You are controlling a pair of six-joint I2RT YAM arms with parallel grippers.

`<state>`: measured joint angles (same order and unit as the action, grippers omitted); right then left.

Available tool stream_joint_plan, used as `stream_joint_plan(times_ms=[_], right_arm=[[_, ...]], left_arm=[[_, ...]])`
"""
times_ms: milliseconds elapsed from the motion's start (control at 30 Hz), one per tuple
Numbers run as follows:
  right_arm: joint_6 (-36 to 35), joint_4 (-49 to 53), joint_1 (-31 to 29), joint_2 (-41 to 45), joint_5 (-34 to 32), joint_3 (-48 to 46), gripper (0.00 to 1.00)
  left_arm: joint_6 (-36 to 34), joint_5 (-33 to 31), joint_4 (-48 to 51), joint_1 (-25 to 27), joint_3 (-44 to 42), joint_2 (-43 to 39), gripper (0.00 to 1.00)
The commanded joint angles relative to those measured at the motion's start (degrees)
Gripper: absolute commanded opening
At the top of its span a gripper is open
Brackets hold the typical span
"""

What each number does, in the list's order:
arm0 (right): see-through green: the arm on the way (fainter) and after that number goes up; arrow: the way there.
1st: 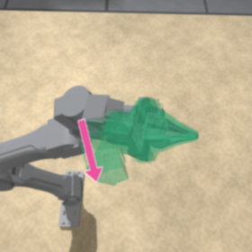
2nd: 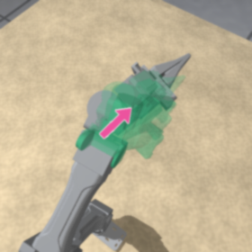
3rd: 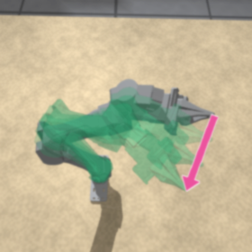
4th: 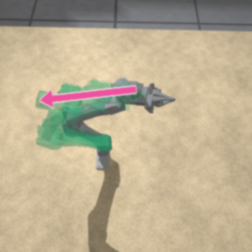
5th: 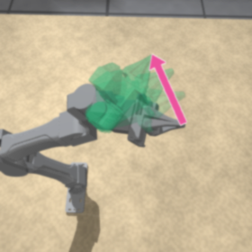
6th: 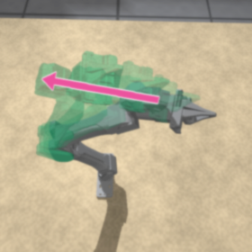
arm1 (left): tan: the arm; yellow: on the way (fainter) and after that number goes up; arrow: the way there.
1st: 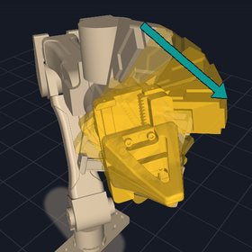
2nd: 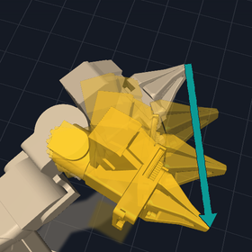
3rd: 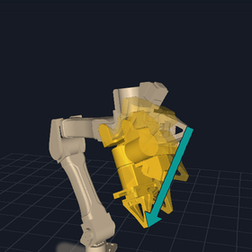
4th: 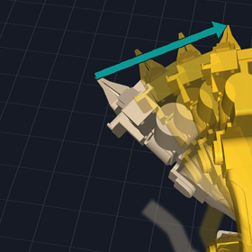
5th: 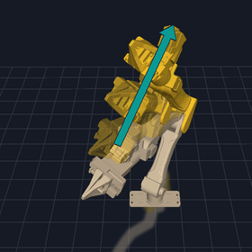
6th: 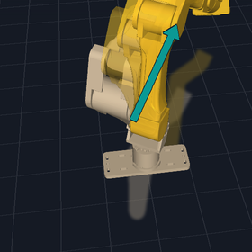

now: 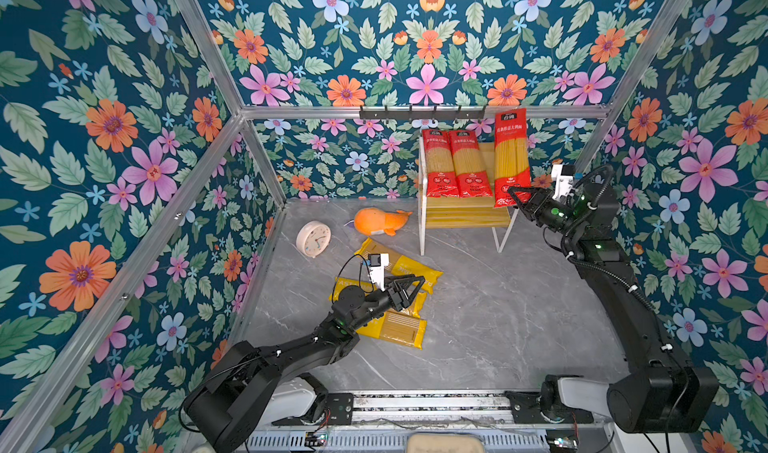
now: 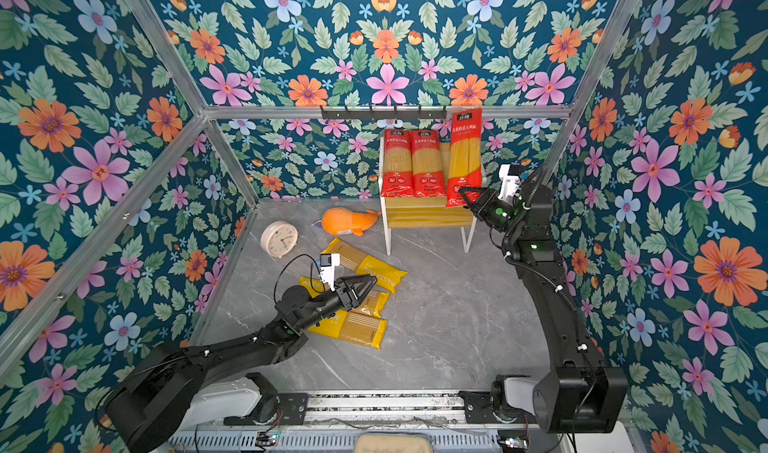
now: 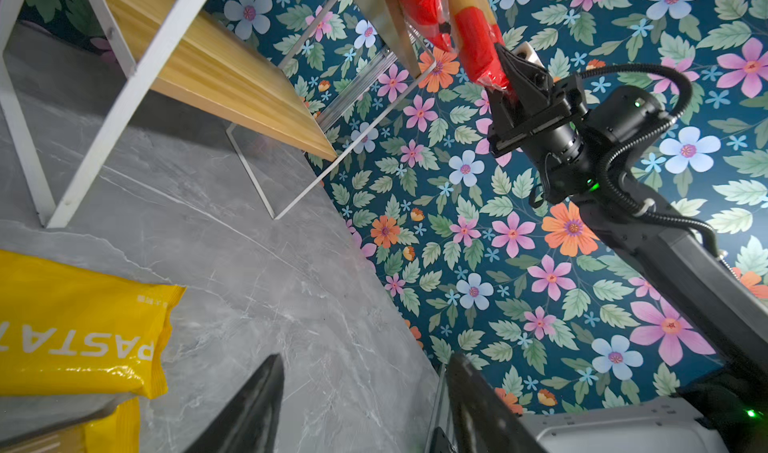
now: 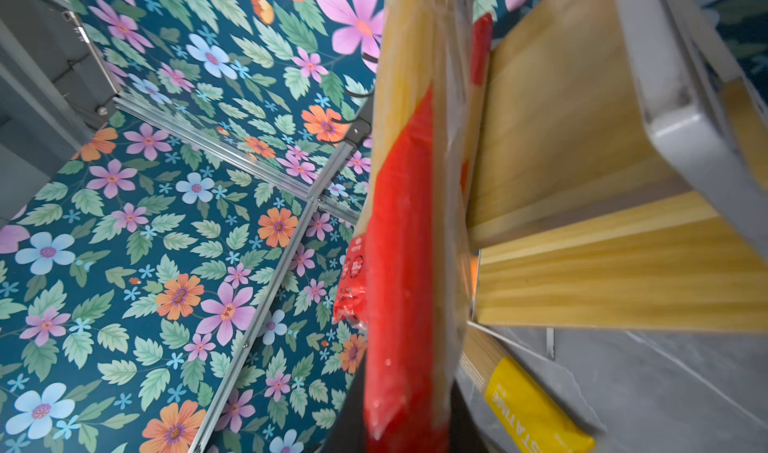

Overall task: Place and organize the pasta boxes and bags onto the shelf
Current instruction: 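Carry the upright red bag with the right gripper to the shelf, then stand the red bag beside the other red bags with the right gripper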

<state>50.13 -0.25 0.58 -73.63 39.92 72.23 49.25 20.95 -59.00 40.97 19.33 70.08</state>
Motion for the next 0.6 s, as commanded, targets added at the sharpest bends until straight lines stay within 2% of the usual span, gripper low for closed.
stream_joint_plan(times_ms=[0, 233, 500, 567], right_arm=[[-2.57, 1.6, 0.08, -1.83, 6.92, 3.7, 0.0], [1.32, 10.01, 3.76, -7.38, 8.05, 11.24, 0.0], [11.63, 5.51, 6.69, -17.48, 16.14, 17.16, 0.0], [12.8, 4.88, 6.68, -18.52, 16.05, 17.35, 0.09]], left_arm=[[-0.95, -1.5, -0.66, 0.58, -0.42, 0.39, 0.65], [-1.15, -2.47, 0.26, 1.3, -1.05, -0.04, 0.65], [-1.71, -2.87, 1.26, 1.71, -0.63, 0.46, 0.65], [-1.78, -2.73, 1.26, 1.78, -0.38, 0.75, 0.65]])
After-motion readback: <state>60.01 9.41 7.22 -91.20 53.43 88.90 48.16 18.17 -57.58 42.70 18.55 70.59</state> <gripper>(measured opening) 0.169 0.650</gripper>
